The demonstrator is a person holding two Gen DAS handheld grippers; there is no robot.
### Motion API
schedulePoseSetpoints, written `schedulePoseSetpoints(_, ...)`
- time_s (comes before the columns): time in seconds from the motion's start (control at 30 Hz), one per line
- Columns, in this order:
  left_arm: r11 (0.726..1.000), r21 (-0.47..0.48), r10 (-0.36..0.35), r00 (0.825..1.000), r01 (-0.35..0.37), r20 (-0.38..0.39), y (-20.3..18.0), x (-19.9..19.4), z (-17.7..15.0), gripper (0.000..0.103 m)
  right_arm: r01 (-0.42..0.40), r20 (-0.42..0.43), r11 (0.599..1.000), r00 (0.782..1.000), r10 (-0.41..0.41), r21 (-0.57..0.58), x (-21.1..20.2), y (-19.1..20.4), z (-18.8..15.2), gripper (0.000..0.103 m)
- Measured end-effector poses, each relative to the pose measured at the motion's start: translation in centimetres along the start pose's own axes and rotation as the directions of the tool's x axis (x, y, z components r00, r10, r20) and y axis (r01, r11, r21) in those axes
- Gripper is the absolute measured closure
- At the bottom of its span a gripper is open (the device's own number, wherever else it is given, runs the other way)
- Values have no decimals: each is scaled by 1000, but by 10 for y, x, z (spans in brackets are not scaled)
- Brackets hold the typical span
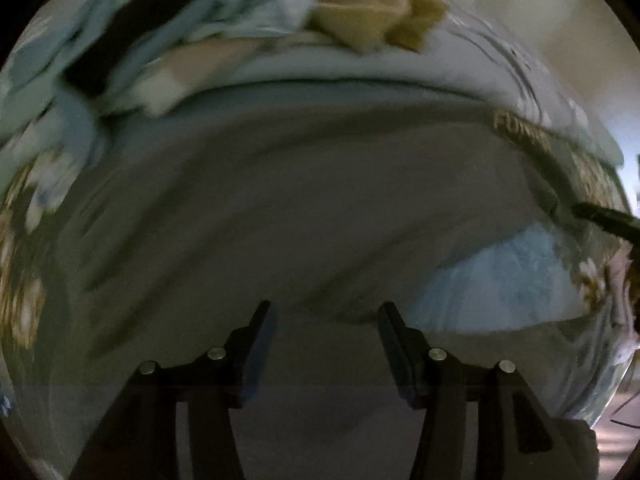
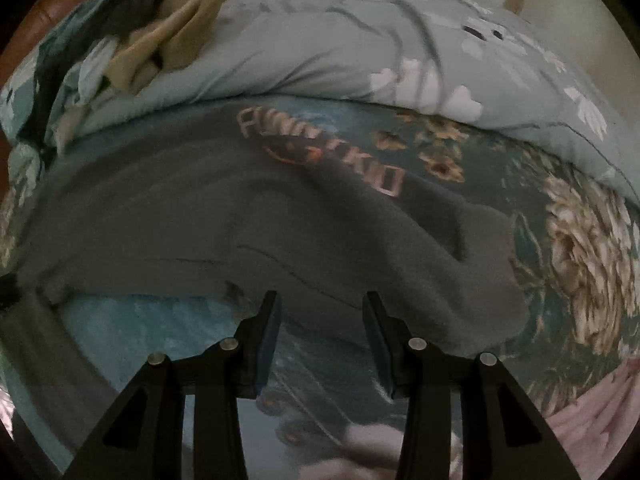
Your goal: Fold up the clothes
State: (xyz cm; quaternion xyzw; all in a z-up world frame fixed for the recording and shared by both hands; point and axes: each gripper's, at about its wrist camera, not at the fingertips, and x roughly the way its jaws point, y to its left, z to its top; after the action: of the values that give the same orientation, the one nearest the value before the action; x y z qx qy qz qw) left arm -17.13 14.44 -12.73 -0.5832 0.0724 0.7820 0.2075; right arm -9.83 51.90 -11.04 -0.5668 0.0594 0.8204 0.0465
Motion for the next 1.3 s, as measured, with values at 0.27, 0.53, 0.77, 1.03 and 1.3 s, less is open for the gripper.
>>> schedulePoseSetpoints(0.27,999,53,-6,999,8,-34,-22,26,7,46,-115,61,867,993,98,485,-19,-108,-42,54)
schedulePoseSetpoints(0.53,995,97,-9,998,15,-64,-41,51,15,49,-308,216,485,947,236,818,10,-157,-65,54)
schedulePoseSetpoints(0.77,1000,11,-20,999,21,-29,-26,42,22,94,-244,178,460,967,181,854,22,-159,-49,93)
schedulePoseSetpoints(1.03,996,66,-60,995,55,78,-27,-5,25,95,-384,362,592,918,162,708,-50,-174,2,95)
schedulePoseSetpoints(1.3,998,37,-47,997,50,-56,-14,18,-4,86,-147,142,633,988,59,760,-7,-193,-34,95)
